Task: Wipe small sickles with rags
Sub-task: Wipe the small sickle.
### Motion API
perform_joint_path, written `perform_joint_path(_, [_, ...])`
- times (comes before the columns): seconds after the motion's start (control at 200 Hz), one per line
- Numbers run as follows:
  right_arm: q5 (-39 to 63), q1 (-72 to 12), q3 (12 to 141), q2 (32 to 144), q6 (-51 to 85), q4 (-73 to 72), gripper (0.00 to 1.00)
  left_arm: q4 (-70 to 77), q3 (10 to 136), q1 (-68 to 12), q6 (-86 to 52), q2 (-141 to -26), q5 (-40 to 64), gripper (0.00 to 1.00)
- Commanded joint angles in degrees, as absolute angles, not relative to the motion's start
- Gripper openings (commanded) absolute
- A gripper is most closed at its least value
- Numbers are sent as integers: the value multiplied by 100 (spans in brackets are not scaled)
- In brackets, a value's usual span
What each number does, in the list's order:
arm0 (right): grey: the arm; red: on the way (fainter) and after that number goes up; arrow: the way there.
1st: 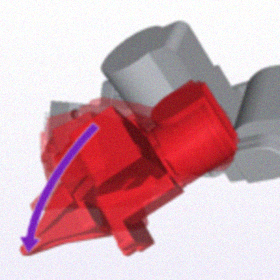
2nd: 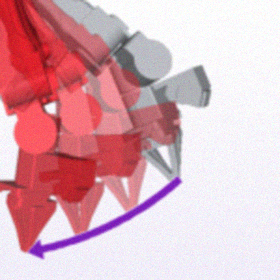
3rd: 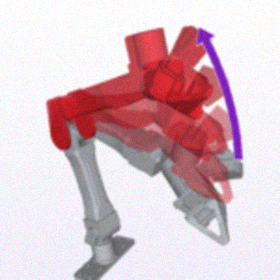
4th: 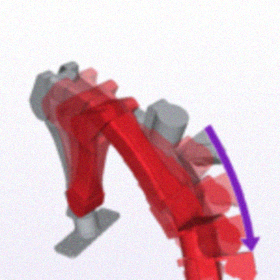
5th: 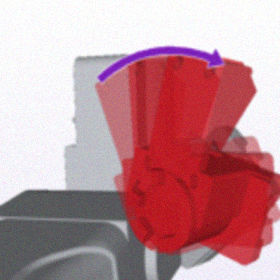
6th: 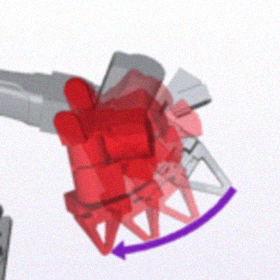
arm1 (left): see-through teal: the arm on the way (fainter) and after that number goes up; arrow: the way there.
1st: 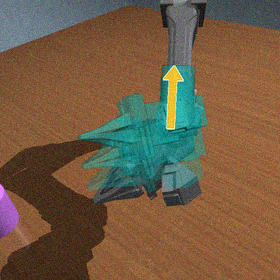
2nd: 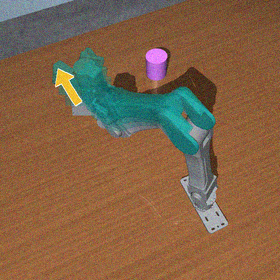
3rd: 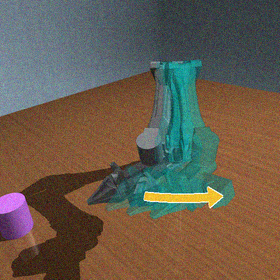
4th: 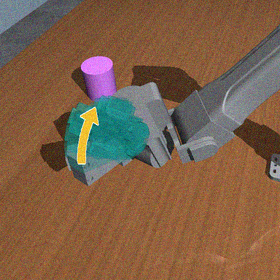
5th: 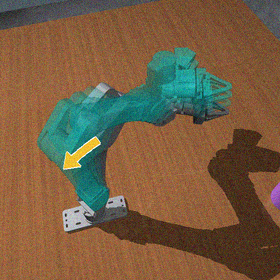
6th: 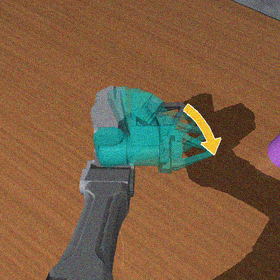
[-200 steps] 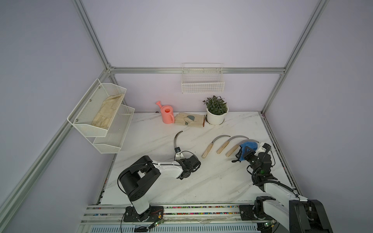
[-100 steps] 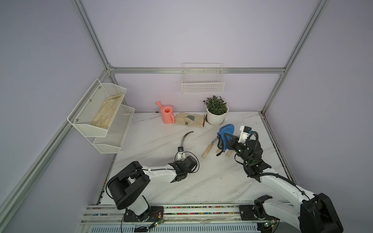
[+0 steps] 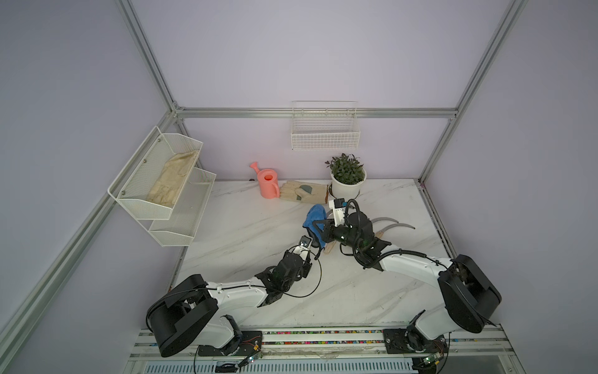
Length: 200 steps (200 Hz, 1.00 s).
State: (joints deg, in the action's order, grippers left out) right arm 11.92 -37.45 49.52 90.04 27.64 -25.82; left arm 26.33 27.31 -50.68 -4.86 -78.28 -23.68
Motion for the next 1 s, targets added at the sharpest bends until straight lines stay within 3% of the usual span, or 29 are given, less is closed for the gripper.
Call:
perform_joint_path(0.0, [1079, -3761, 5285, 9360, 2593, -2494, 0, 3524, 2674, -5064, 342, -7604, -2372, 0])
perform_joint_path(0.265, [701, -3762, 5910, 10215, 2616, -2237, 0, 4606, 2343, -4834, 721, -7178, -1966, 0])
perform_joint_path(0.785, [633, -3752, 6227, 10012, 2638, -2106, 0, 6003, 1556, -4153, 541, -7093, -1139, 0])
perform_joint_path(0.995, [402, -3679, 6313, 9890, 2807, -1995, 0, 5735, 1460, -3850, 316, -7167, -473, 0])
